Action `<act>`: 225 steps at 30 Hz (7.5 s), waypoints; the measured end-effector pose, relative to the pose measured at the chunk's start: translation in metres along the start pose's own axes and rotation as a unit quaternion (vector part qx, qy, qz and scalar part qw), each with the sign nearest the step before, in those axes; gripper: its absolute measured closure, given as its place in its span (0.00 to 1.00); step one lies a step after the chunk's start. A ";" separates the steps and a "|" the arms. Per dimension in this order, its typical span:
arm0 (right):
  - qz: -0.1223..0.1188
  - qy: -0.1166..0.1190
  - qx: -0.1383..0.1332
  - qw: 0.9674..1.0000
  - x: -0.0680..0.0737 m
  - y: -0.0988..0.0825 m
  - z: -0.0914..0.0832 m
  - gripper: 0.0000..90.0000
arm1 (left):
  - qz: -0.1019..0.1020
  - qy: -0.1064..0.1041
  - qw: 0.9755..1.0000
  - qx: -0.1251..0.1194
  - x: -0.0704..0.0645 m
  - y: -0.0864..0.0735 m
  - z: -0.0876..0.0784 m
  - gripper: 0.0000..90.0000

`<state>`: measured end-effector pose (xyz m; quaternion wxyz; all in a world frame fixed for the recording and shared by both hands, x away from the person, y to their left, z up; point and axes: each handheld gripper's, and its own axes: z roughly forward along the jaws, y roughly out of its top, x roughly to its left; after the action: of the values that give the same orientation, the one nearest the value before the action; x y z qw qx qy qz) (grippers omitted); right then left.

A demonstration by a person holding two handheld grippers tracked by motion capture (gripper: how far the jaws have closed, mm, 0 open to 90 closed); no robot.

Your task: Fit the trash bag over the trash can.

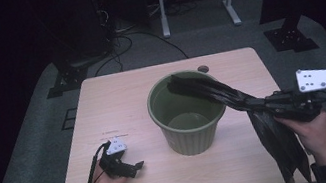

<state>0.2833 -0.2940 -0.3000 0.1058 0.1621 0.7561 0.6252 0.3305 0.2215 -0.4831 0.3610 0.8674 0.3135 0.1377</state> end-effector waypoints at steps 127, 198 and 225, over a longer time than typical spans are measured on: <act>0.083 -0.138 0.048 0.986 -0.113 0.030 0.078 0.78 | 0.000 0.001 1.000 0.000 0.000 0.000 0.000 0.00; 0.050 -0.055 0.053 0.996 -0.069 0.022 0.098 1.00 | 0.042 -0.172 0.960 -0.218 0.000 0.152 -0.095 0.34; 0.044 -0.039 0.055 0.997 -0.068 0.027 0.106 1.00 | 0.144 -0.231 0.947 -0.172 -0.031 0.287 -0.017 0.77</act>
<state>0.3874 -0.2186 -0.2968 0.0987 0.2255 0.7764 0.5801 0.4262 0.0549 -0.2673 0.5435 0.8361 0.0653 0.0357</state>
